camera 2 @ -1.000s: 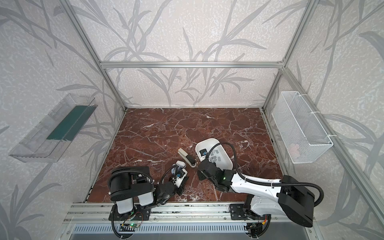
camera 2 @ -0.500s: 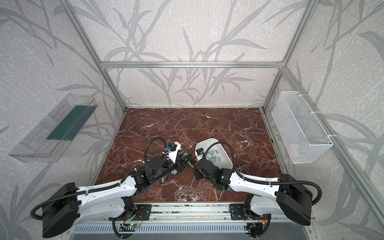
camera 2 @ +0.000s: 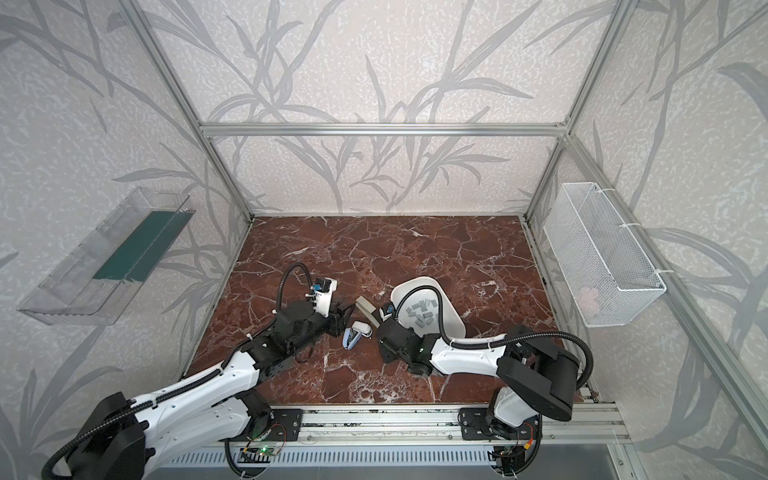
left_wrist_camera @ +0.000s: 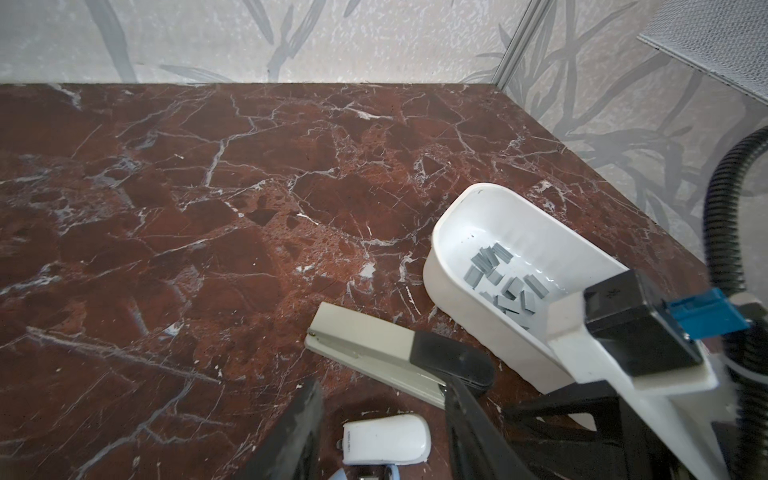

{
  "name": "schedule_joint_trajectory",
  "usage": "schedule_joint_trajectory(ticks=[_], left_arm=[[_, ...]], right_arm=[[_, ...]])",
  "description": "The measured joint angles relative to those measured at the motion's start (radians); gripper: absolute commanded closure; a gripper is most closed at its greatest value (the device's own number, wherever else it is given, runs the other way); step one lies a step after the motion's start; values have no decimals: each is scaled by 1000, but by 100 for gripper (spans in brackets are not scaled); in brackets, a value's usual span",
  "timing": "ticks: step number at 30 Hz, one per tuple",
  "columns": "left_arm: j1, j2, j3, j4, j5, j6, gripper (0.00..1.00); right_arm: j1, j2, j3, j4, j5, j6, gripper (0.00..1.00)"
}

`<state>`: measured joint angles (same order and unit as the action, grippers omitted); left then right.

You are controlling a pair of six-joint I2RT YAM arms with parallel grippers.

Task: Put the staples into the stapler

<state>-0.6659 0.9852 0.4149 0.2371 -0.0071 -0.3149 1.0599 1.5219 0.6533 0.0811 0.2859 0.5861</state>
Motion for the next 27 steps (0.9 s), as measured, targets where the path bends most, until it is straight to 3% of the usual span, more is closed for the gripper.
schedule_joint_trajectory(ticks=[8,13,17,27], left_arm=[[47,-3,-71,2,24,-22,45],[54,-8,-98,6,42,-39,45],[55,-42,-153,16,43,-55,44],[65,-47,-175,21,44,-48,40]], right_arm=[[-102,5,-12,29,19,-36,54],[-107,-12,-35,75,-20,-90,50],[-105,-28,-45,128,-64,-133,40],[-116,45,-40,217,-51,-241,38]])
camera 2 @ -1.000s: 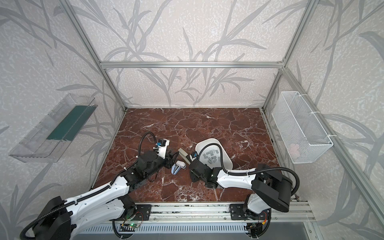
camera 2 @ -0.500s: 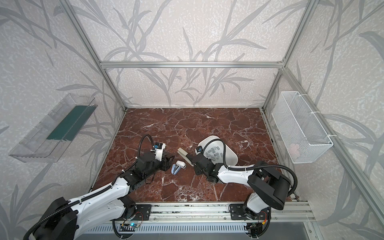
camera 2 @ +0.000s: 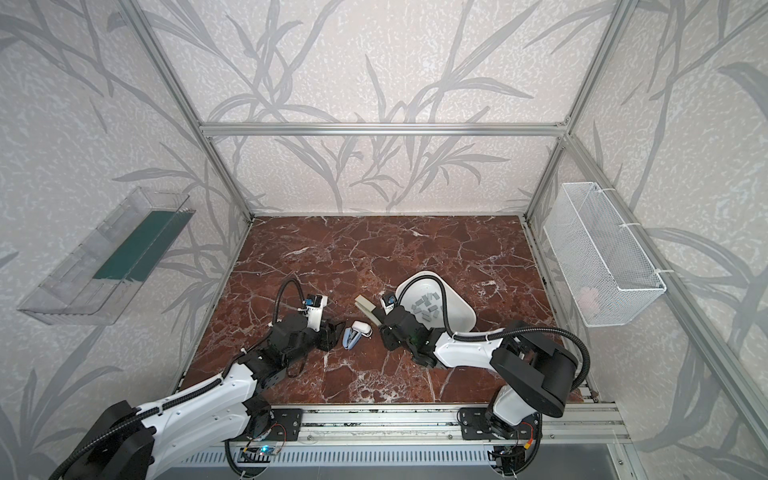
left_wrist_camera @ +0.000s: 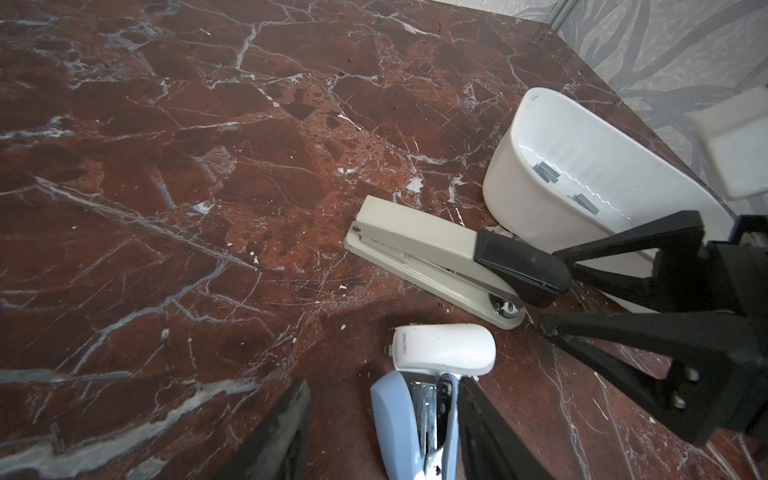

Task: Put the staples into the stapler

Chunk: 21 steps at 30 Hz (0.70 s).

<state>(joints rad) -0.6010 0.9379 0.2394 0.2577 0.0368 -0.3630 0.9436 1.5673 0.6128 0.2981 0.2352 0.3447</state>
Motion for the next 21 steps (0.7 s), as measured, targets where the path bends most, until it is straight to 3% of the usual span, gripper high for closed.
schedule_joint_trajectory(ticks=[7,15,21], left_arm=[[43,102,101,35,23,16,40],[93,277,214,56,101,86,40],[106,291,282,63,183,239,35]], right_arm=[[-17,62,32,33,-11,-75,39],[-27,129,80,92,-55,-164,59],[-50,129,81,112,-100,-204,65]])
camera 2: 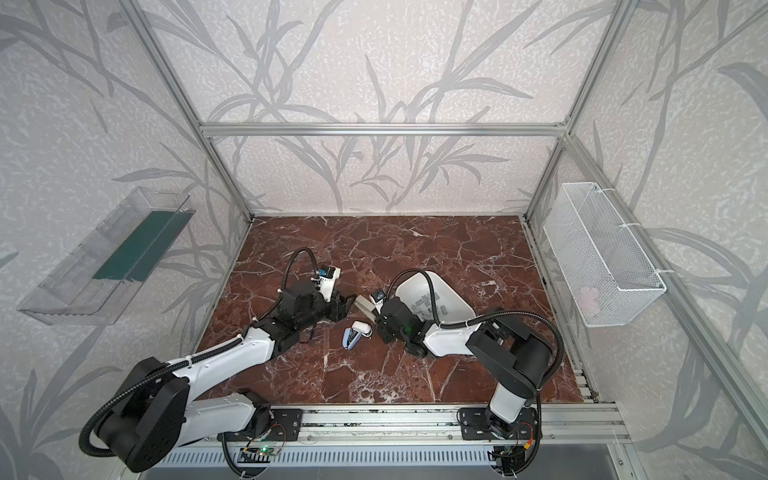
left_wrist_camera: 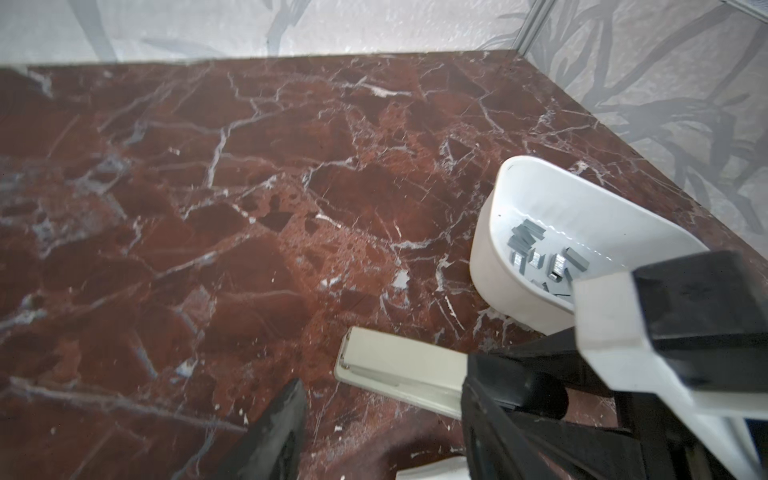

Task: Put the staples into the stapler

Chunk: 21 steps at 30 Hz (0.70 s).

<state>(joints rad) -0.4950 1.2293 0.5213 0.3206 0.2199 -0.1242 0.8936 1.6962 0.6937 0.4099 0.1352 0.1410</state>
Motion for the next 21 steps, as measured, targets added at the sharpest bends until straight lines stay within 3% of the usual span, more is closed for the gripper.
schedule_joint_trajectory(ticks=[7,13,21], left_arm=[[1,26,121,-78,129,293,34],[1,82,209,-114,238,525,33],[2,222,283,-283,424,813,40]], right_arm=[[-2,-2,-12,24,-43,-42,71],[-7,-51,-84,64,-53,-64,54],[-11,-136,-193,126,-63,-65,52]])
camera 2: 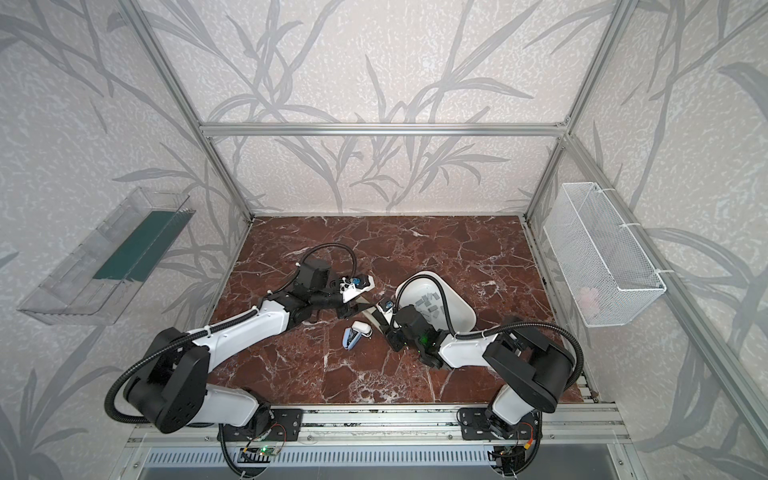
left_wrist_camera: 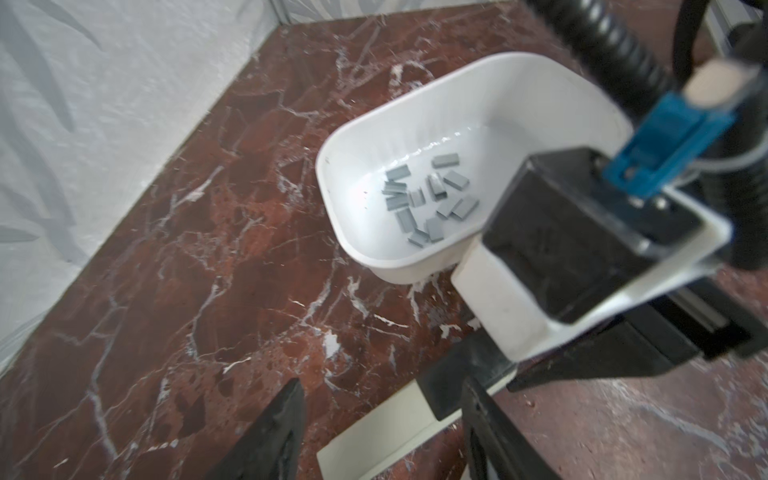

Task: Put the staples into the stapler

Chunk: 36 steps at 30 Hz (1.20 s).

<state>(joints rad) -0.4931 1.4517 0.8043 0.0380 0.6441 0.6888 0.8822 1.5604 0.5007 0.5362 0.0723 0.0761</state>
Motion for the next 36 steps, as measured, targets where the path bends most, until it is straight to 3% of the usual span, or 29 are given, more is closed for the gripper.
schedule_joint_trajectory(ticks=[7,13,26,36], left_arm=[[0,28,12,-89,139,153,37],[0,95,87,-186,193,237,34],[-44,225,196,-304,156,335,33],[-76,292,234,-328,89,370,36]], right_arm=[[0,-46,-94,92,-31,-3,52],[0,-51,-137,139,-46,-3,52],[-2,-54,-158,194,-27,-1,51],[-75,-155,-158,127,22,37,52]])
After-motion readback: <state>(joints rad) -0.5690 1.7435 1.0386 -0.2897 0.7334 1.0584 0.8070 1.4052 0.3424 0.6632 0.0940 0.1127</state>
